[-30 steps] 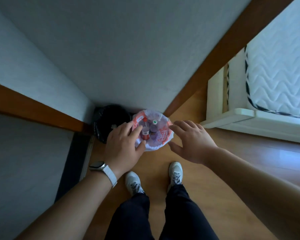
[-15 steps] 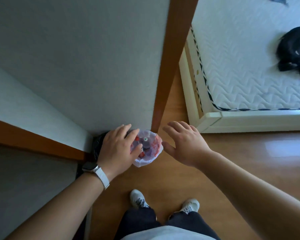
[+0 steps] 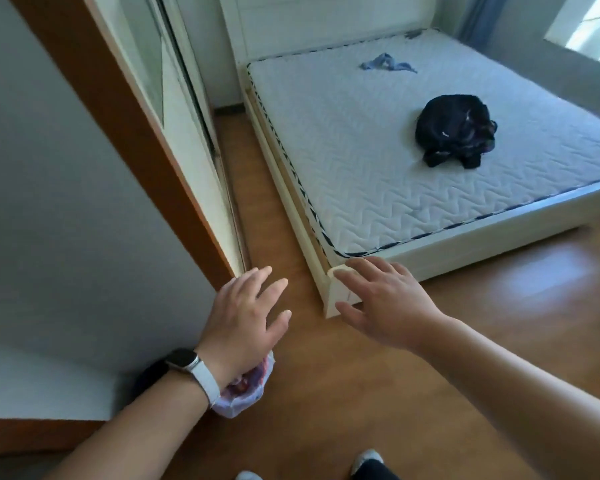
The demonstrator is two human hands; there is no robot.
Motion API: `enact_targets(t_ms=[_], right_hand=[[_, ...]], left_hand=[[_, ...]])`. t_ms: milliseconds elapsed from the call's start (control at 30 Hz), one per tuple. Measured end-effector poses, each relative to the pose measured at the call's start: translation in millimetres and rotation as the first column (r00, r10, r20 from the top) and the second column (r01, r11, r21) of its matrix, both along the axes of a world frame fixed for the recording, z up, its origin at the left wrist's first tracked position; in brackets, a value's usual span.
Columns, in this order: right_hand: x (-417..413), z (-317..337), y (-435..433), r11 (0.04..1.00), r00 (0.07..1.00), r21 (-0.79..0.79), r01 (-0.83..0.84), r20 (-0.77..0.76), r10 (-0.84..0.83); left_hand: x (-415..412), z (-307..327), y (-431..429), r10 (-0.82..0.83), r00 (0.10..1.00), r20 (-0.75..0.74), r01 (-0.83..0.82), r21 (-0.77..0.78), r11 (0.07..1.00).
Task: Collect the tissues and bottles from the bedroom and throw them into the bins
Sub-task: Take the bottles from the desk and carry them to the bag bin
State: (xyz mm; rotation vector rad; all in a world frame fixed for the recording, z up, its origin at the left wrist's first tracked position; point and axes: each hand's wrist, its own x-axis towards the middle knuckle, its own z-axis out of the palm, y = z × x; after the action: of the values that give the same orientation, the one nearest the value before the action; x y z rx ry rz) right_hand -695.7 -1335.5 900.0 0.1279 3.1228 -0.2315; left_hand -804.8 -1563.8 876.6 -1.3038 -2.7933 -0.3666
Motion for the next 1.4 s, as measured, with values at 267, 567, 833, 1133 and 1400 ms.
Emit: enact_targets(t_ms=[267, 567, 833, 1133, 1400], right_hand=[[76.4, 29.9, 113.0, 0.985, 0.974, 0.002, 0.174, -0.148, -0.172], [149.7, 37.4, 194.1, 0.899, 0.881, 0.008, 0.437, -0.205, -0.426], [173.7, 34.0, 241.0, 0.759, 0.745, 0.024, 0.651, -0.214, -0.632], [141.6, 56.8, 315.6, 0.504, 0.512, 0.099, 0.858, -0.239, -0.825], [97.6, 61.9, 358.8, 0.364, 0.38, 0.115, 0.924, -0.213, -0.9]], left_hand=[[35.7, 28.6, 141.2, -0.223, 0.969, -0.107, 0.228, 0.033, 0.973], [62.3, 44.5, 265.4, -0.464, 0.858, -0.221, 0.485, 0.051, 0.873], [50.5, 33.6, 373.9, -0.619, 0.77, -0.155, 0.631, 0.045, 0.774], [-10.2, 49.6, 520.7, -0.778, 0.604, -0.172, 0.797, 0.129, 0.59], [-56.5, 55.4, 612.4, -0.876, 0.462, -0.142, 0.887, 0.094, 0.452]])
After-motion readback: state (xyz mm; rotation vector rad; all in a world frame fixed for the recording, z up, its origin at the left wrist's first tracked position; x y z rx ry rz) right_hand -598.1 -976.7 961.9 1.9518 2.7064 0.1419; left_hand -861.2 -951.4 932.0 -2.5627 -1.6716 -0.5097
